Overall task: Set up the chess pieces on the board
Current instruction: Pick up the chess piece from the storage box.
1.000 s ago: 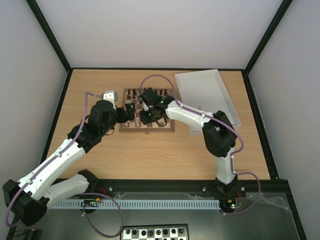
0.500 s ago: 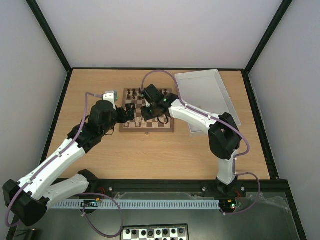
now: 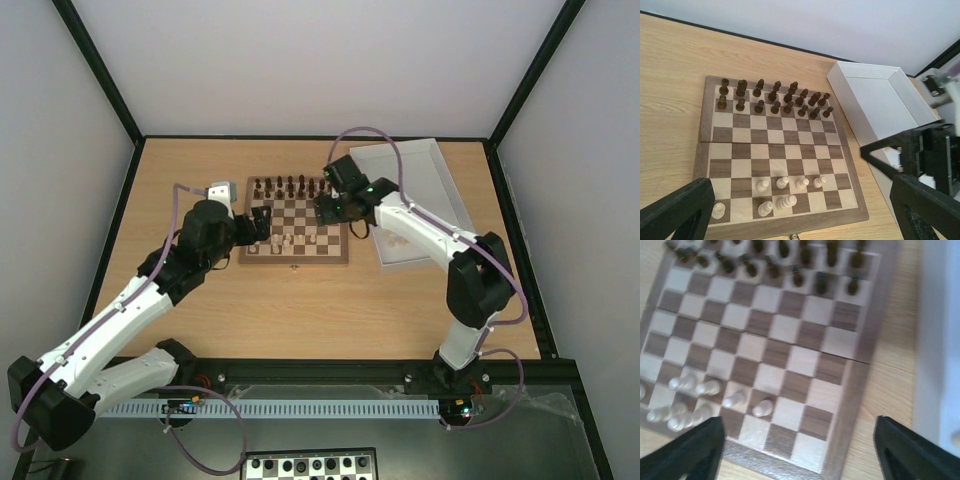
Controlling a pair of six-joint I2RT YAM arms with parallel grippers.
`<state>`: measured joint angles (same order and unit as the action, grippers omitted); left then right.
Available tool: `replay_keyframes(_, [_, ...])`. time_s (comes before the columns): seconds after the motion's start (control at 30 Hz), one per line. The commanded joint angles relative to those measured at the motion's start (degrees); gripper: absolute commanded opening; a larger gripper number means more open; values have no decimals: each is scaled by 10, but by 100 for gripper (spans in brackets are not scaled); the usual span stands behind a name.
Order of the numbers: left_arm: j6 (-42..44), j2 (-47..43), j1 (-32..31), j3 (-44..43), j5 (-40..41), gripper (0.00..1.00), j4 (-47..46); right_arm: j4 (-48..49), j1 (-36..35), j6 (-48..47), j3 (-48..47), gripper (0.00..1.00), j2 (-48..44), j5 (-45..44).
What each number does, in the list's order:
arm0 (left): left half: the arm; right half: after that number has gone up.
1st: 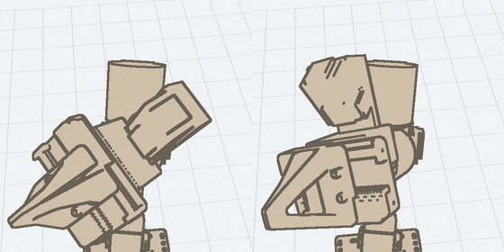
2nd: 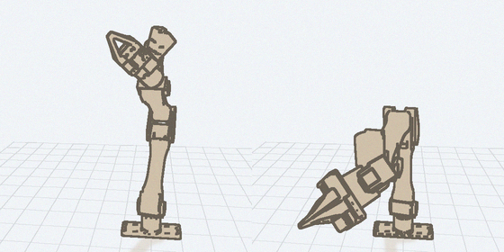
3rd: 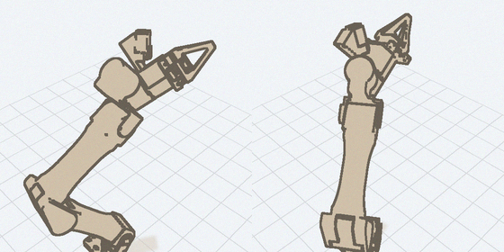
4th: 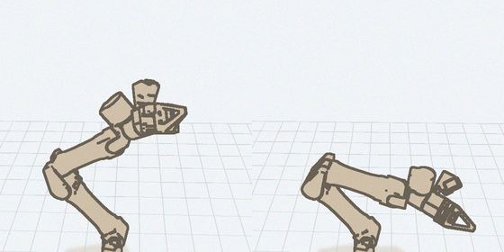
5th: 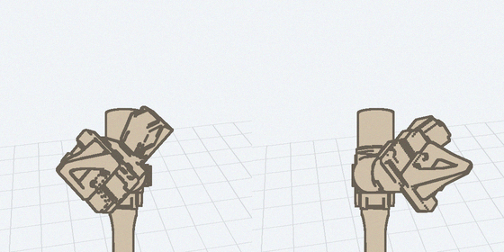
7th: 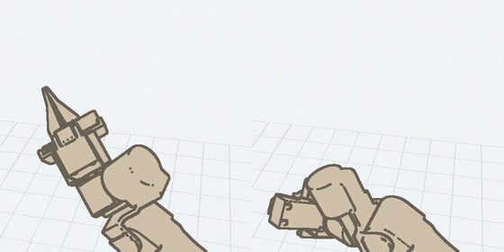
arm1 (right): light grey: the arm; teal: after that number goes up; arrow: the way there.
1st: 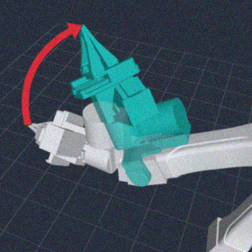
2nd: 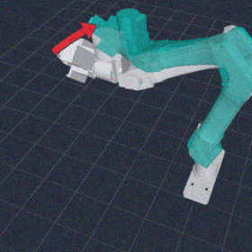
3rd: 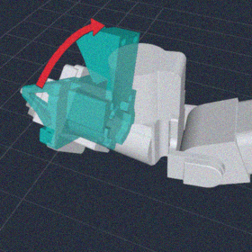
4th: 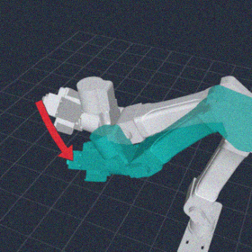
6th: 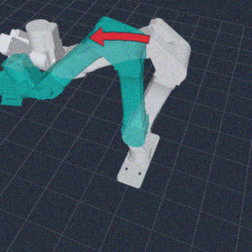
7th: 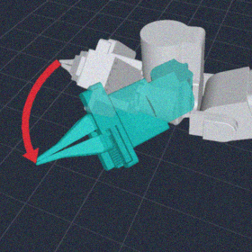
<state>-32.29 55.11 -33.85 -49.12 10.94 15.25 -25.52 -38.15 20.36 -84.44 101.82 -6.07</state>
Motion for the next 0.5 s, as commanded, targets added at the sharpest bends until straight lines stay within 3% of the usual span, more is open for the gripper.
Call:
replay_keyframes(0.0, [15, 22, -3, -5, -4, 100, -19, -17, 45, 7, 41, 89, -47, -29])
replay_keyframes(0.07, [15, 30, -2, -6, -8, 100, -24, -19, 64, 10, 56, 100, -56, -37])
replay_keyframes(0.23, [16, 50, -1, 0, -26, 99, -37, -24, 112, 17, 94, 100, -78, -49])
replay_keyframes(0.3, [15, 62, -1, 2, -45, 99, -47, -28, 127, 19, 107, 94, -83, -54])
replay_keyframes(0.37, [16, 77, -1, 3, -58, 99, -56, -28, 139, 22, 123, 78, -88, -55])
replay_keyframes(0.47, [18, 96, -1, 3, -71, 99, -66, -29, 146, 28, 143, 70, -91, -59])
